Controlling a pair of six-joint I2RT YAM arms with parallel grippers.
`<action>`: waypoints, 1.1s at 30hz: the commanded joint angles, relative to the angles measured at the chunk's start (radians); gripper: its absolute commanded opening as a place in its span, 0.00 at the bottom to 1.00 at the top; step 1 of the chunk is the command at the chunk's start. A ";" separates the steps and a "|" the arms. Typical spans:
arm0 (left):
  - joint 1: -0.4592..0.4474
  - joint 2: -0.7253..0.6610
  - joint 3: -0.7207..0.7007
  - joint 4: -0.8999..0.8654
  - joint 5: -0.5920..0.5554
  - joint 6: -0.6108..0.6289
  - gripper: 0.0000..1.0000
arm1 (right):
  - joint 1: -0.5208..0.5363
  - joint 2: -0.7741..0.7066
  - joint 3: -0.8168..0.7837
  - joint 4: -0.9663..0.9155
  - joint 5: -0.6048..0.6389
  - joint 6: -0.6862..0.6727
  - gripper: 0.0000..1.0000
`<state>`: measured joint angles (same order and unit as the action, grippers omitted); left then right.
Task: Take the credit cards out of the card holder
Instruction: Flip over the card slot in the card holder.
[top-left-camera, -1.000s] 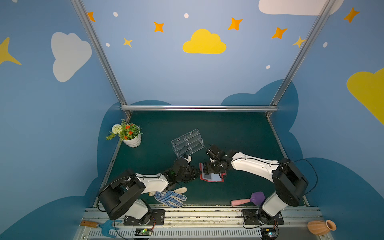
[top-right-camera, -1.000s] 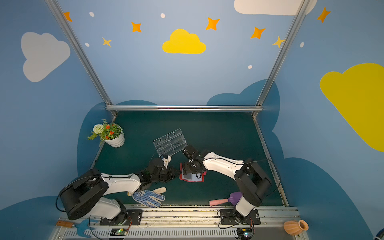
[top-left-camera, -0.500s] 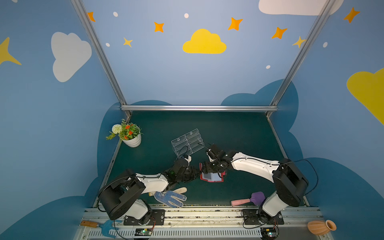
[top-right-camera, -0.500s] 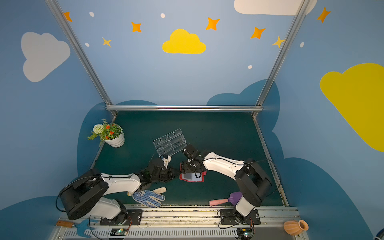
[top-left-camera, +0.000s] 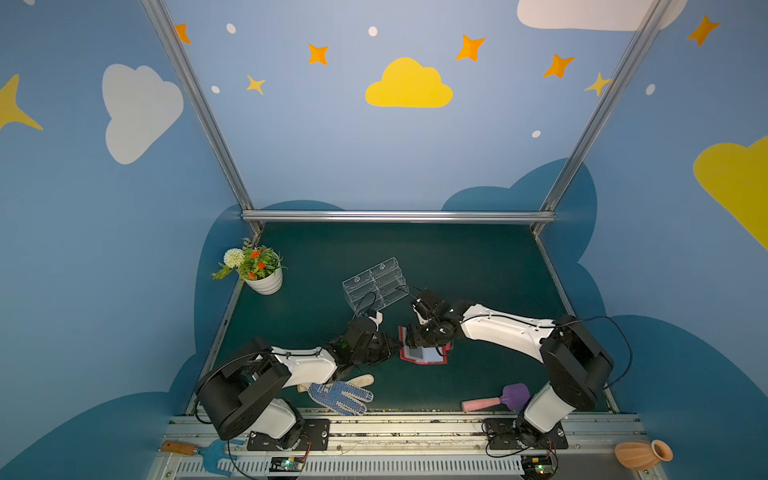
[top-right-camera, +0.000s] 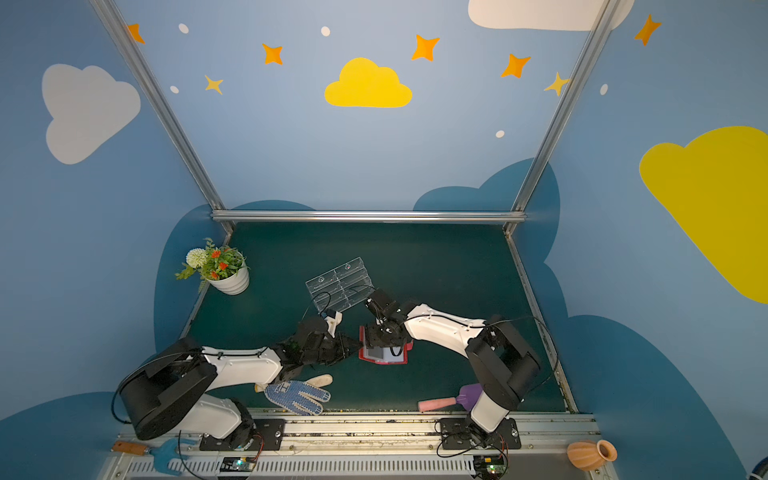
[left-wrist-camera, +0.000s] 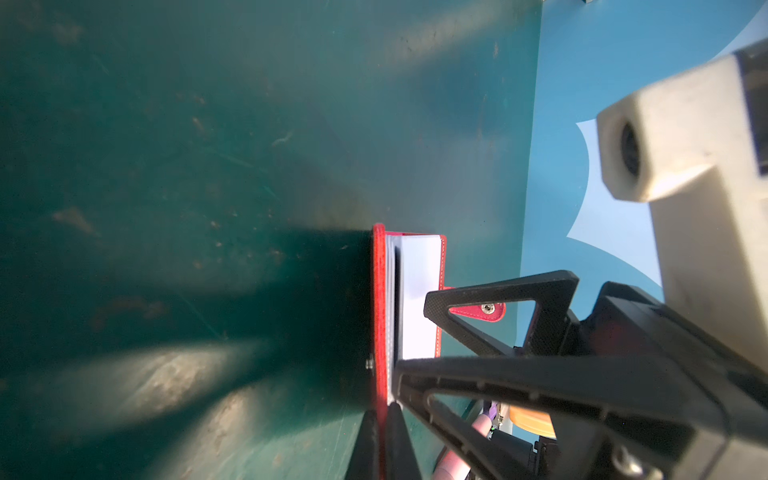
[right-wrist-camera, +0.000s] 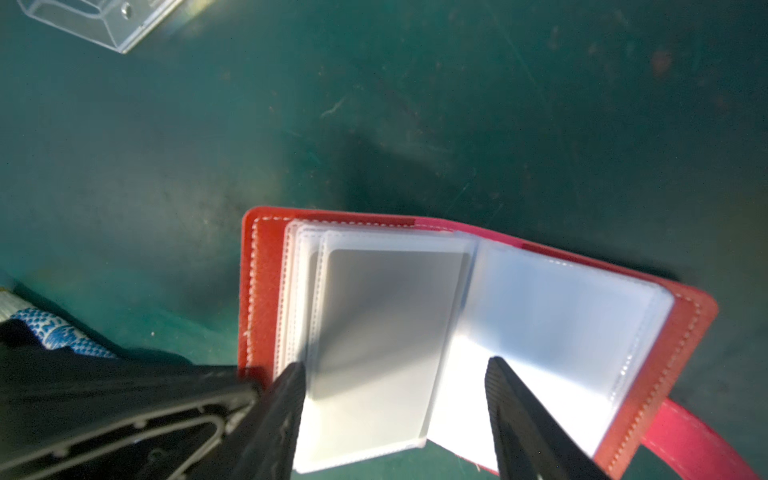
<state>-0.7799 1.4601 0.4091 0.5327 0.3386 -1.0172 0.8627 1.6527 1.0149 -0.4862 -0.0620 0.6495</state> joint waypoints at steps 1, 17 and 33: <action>-0.002 -0.027 -0.013 -0.002 -0.004 0.020 0.04 | -0.016 0.003 -0.023 -0.032 0.019 -0.001 0.62; 0.003 -0.021 -0.015 -0.018 -0.015 0.025 0.04 | -0.065 -0.070 -0.074 -0.050 0.029 0.001 0.48; 0.047 -0.100 -0.002 -0.197 -0.041 0.085 0.60 | -0.169 -0.273 -0.154 -0.097 0.015 -0.014 0.63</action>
<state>-0.7406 1.4143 0.4023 0.4347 0.3256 -0.9756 0.7128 1.4467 0.8730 -0.5484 -0.0395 0.6464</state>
